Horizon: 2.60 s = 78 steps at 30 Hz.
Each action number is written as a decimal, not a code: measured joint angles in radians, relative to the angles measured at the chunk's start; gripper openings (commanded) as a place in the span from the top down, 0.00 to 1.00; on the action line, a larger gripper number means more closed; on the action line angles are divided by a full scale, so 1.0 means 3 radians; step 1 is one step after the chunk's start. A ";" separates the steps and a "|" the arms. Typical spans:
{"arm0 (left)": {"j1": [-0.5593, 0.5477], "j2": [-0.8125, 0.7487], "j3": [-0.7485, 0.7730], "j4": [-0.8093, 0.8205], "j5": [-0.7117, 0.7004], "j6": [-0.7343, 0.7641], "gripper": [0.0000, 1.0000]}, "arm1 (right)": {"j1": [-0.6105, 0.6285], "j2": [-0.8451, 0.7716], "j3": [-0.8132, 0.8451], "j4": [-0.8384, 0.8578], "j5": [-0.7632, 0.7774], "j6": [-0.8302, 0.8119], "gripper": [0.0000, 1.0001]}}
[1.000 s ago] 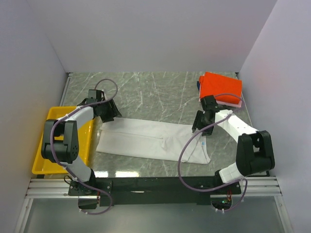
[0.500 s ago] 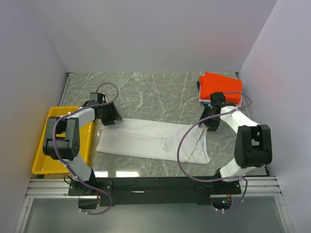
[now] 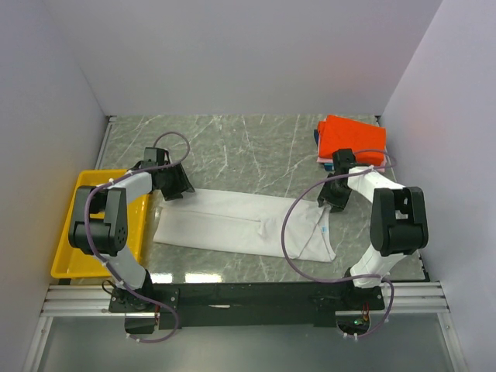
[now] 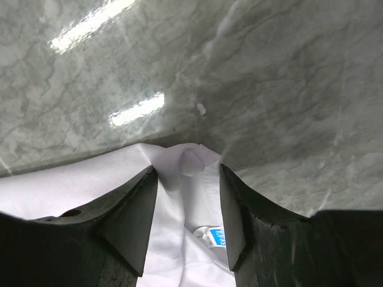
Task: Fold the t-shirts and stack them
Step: Fold the tshirt
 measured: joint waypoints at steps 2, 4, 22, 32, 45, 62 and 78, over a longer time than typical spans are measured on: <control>-0.0003 0.0000 0.0000 0.0000 -0.0031 -0.0010 0.40 | -0.0009 0.0023 0.0032 -0.0022 0.0057 -0.0005 0.48; -0.0005 0.0000 0.0001 -0.0001 -0.0074 -0.0038 0.40 | -0.0011 0.0048 0.0075 -0.0056 0.0122 -0.0019 0.48; -0.0099 -0.0183 0.0135 -0.0233 -0.0183 0.0061 0.33 | -0.0001 -0.0135 0.0306 -0.0351 0.0314 -0.0088 0.44; -0.0291 -0.0520 0.0266 -0.0214 0.0052 0.0116 0.34 | 0.0724 -0.0383 0.0512 -0.0388 0.0011 0.0108 0.44; -0.0366 -0.0300 -0.0357 -0.0076 0.0296 0.0032 0.35 | 0.1064 0.0443 0.0566 -0.0174 -0.0398 0.0337 0.44; -0.0395 -0.1026 -0.0872 -0.0306 -0.0347 -0.0371 0.34 | 0.1074 0.1719 0.2398 -0.0479 -0.0280 0.0354 0.44; -0.0436 -0.1606 -0.0997 -0.0399 -0.0426 -0.0351 0.30 | 0.1080 0.2316 0.3517 -0.0651 -0.0392 0.0326 0.44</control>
